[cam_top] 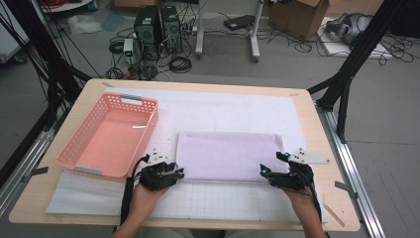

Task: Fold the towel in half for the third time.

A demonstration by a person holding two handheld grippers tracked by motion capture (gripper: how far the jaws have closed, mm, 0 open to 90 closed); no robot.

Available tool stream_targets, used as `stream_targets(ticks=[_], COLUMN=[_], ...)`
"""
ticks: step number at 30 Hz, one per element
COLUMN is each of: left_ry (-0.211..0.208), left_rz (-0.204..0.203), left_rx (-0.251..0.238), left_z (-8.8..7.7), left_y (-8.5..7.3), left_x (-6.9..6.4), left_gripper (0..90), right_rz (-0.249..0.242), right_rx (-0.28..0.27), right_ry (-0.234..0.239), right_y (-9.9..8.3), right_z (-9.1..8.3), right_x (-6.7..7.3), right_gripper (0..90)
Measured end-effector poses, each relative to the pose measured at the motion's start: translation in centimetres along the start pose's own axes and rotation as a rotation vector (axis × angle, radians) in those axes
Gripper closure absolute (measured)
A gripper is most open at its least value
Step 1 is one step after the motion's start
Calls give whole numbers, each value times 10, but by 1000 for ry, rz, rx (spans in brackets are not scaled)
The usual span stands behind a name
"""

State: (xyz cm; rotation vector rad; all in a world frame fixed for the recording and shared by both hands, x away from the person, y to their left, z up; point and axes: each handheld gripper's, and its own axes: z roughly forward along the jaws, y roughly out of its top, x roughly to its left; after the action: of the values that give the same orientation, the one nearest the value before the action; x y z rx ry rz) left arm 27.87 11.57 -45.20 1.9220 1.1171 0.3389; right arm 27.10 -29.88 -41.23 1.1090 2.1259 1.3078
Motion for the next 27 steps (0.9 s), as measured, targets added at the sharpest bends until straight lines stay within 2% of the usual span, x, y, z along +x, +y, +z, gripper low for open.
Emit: stream_targets(ticks=[3, 6, 8, 11, 13, 15, 20, 21, 22, 23, 24, 25, 27], left_ry=[0, -19, -44, -55, -52, -51, -52, -53, -55, -56, -62, -62, -74], left_rz=[-4, -14, -43, -50, -43, -46, -53, -53, -58, -62, -62, -62, -77], left_rx=[-3, 2, 7, 5, 1, 3, 0, 2, -1, -3, -1, -1, -5], left_z=[0, 1, 1, 2, 2, 2, 2, 2, 2, 2, 1, 1, 2], left_y=[0, 0, 1, 0, 0, 0, 0, 0, 0, 0, 0, 0, 0], left_x=[-1, -1, 1, 1, 0, 0, 0, 0, 0, 0, 2, 2, 3], left_gripper=[620, 694, 734, 787, 798, 800, 803, 803, 803, 803, 803, 803, 803], right_rz=[-15, -19, -15, -44, -58, -77, -100, -100, -103, -103, -106, -106, -137], right_rx=[13, 30, 53, 93, 119, 120, 144, 144, 145, 145, 153, 153, 151], right_ry=[11, 52, 79, 113, 135, 149, 177, 177, 199, 199, 211, 211, 215], right_y=[6, 20, 31, 47, 56, 66, 82, 82, 88, 88, 93, 93, 96], right_z=[6, 27, 40, 62, 76, 91, 118, 118, 129, 129, 140, 140, 152], right_x=[4, 7, 8, 9, 13, 17, 31, 31, 39, 39, 46, 46, 52], right_gripper=[199, 180, 173, 173, 174, 173, 177, 177, 197, 197, 208, 208, 232])
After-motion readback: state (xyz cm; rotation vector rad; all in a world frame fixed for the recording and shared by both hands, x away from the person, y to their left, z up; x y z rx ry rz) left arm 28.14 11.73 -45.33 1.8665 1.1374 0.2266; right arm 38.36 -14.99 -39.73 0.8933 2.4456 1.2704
